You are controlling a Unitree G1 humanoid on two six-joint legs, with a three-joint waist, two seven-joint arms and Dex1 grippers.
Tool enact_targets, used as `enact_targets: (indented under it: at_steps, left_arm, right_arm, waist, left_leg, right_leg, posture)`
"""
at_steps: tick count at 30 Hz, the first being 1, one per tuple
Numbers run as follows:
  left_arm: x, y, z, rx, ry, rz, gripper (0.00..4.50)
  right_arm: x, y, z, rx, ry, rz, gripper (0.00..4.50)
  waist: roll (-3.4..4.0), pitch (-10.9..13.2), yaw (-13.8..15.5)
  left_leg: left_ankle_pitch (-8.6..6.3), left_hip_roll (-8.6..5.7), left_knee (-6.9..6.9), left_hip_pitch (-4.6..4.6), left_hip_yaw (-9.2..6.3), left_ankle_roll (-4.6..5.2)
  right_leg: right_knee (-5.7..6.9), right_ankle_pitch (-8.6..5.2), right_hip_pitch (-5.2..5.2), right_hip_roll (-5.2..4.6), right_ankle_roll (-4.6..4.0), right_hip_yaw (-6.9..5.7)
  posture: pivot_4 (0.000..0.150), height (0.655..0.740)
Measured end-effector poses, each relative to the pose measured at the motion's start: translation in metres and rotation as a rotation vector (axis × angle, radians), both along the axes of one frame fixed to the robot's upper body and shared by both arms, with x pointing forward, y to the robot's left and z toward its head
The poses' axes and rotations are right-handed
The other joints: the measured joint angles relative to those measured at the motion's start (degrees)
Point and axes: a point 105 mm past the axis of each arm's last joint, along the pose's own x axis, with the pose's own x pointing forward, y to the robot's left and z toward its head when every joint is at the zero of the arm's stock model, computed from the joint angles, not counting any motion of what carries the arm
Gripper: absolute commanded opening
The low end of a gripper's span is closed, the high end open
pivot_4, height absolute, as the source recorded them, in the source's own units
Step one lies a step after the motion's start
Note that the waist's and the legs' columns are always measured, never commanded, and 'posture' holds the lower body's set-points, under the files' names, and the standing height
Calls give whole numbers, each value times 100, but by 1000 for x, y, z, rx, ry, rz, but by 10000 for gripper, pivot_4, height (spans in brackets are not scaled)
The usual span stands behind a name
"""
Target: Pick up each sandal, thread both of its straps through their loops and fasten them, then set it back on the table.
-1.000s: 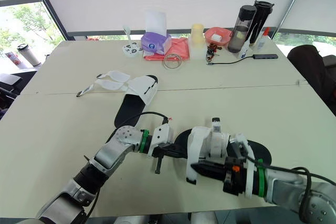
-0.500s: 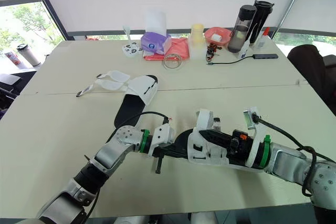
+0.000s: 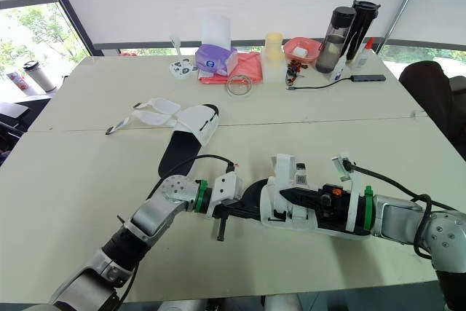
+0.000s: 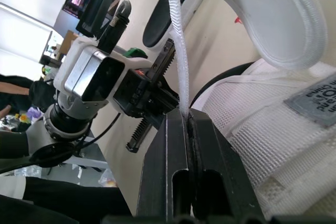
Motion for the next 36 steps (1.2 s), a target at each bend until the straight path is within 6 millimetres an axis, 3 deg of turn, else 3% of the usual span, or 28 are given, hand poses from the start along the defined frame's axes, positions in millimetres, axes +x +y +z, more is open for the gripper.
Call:
enact_targets:
  at_steps: [19,31,36]
  left_arm:
    - [0,0,0,0,-1,1,0]
    - [1,-1,0,-6,-6,0,0]
    - [2,-2,-1,-9,-9,-1,0]
  right_arm:
    - [-5,19,-1,-50,-82,84,472]
    - [4,13,-2,-40,-111,27,472]
    - [-6,14,-5,-53,-78,74,472]
  waist:
    - [0,0,2]
    - [2,0,4]
    - [1,0,8]
  left_leg:
    - [0,0,-1,0,0,0]
    - [0,-1,1,0,0,-1]
    - [0,-1,0,-1,0,-1]
  right_leg:
    - [0,0,-2,1,0,0]
    - [1,2,-1,1,0,0]
    - [0,2,-2,1,1,0]
  posture:
    - [1500,7400]
    - [1500,7400]
    - [1500,7400]
